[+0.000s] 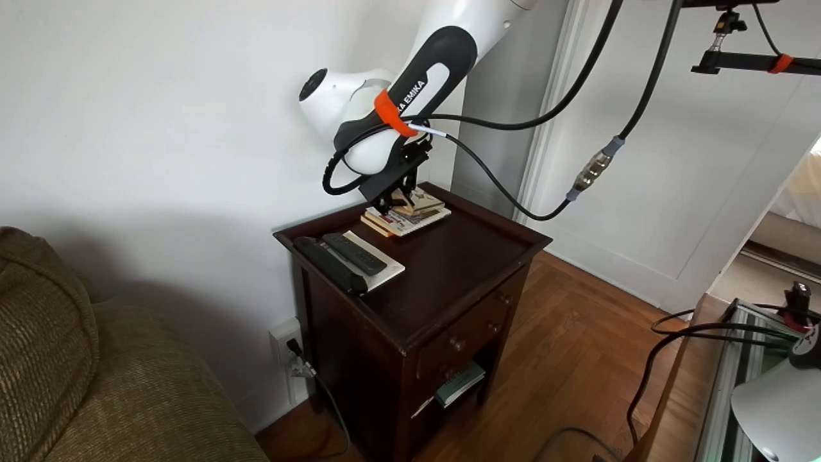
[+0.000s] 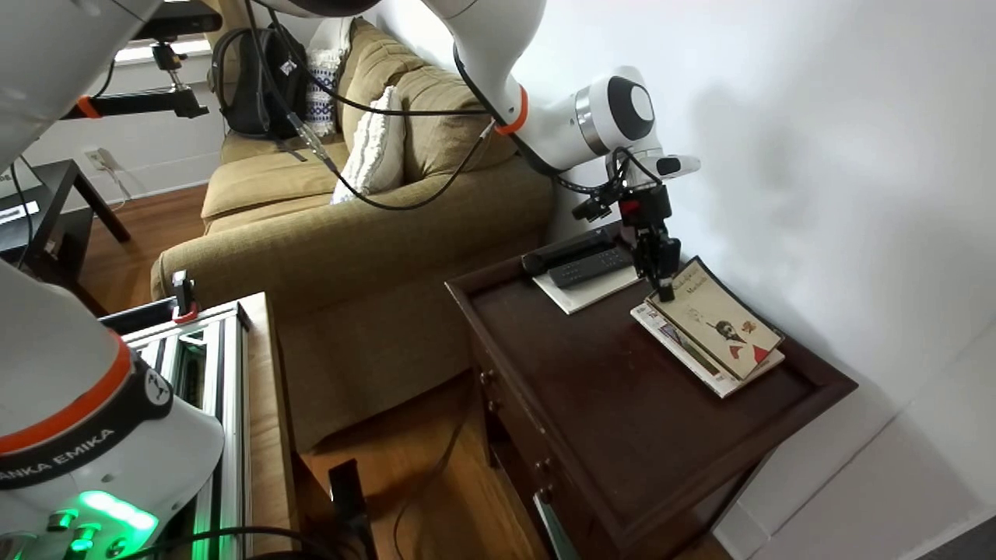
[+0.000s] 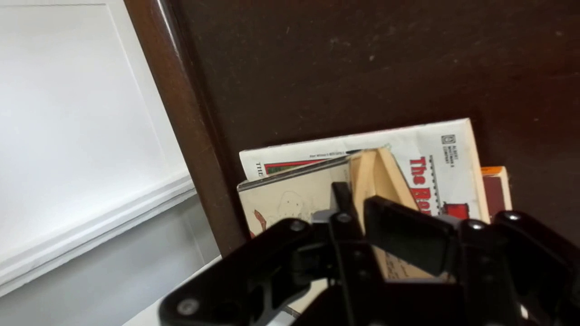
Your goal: Pick up the white book and put it on the brown book, pick up the brown and white book and put it on the stacked white book
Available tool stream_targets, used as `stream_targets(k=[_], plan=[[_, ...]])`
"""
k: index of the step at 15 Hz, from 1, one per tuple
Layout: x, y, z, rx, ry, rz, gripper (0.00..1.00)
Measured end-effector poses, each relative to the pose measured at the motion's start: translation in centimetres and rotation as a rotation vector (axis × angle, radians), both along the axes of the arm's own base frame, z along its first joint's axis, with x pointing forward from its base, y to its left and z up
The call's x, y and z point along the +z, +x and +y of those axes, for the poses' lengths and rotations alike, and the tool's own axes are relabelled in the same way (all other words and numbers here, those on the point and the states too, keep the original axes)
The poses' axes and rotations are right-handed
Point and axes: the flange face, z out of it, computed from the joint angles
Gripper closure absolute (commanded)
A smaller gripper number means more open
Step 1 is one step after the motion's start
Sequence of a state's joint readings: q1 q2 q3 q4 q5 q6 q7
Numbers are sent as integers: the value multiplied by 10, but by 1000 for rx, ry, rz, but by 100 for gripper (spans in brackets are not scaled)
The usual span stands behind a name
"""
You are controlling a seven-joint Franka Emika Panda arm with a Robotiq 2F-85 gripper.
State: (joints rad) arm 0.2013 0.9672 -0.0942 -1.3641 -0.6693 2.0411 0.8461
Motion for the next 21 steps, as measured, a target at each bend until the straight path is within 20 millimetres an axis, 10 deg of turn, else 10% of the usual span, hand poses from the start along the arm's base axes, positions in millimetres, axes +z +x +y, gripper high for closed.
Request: stream_targets(k=[5, 6, 15, 21], plan=[[0, 3, -3, -38, 27, -8, 97], [0, 4, -3, -43, 30, -10, 64], [5, 10, 3, -67, 76, -44, 4], [18, 18, 16, -26, 131, -116, 0]])
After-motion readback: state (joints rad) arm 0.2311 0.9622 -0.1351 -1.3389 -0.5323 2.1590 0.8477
